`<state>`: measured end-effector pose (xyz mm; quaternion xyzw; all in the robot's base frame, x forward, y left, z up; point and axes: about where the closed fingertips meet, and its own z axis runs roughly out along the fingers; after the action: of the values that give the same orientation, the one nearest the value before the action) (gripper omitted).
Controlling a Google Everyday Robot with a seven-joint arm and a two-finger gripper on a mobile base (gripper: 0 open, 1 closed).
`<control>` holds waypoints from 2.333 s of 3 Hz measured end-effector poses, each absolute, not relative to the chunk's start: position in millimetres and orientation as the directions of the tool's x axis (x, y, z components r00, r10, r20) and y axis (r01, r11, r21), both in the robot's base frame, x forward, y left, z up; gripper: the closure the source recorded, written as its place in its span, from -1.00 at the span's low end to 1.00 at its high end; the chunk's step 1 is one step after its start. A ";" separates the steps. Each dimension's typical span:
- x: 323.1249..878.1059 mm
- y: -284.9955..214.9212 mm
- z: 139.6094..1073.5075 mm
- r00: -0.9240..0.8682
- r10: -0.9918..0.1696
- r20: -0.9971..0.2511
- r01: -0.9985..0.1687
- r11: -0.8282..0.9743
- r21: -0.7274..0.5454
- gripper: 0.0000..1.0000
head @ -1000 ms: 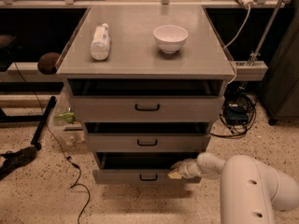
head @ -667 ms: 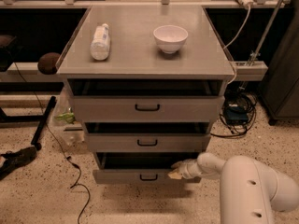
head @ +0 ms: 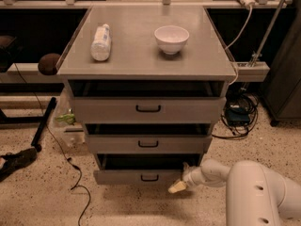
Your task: Open bottom drawer
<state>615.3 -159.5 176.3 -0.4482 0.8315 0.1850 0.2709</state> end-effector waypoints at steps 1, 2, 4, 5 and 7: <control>605.5 -163.8 175.6 -0.456 -0.647 -0.611 -0.845 0.530 0.070 -0.62; 605.0 -164.1 179.6 -0.456 -0.648 -0.611 -0.845 0.529 0.069 -0.15; 602.9 -168.5 187.1 -0.455 -0.650 -0.609 -0.846 0.530 0.067 0.78; 603.1 -169.6 187.6 -0.454 -0.650 -0.609 -0.846 0.529 0.065 1.00; 576.6 -172.4 188.1 -0.452 -0.657 -0.603 -0.847 0.529 0.058 0.62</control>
Offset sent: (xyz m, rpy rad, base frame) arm -0.0646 -0.0338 -0.0270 -0.0338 0.0571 -0.0045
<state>576.6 -172.4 188.1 -0.4512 0.8332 0.1784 0.2654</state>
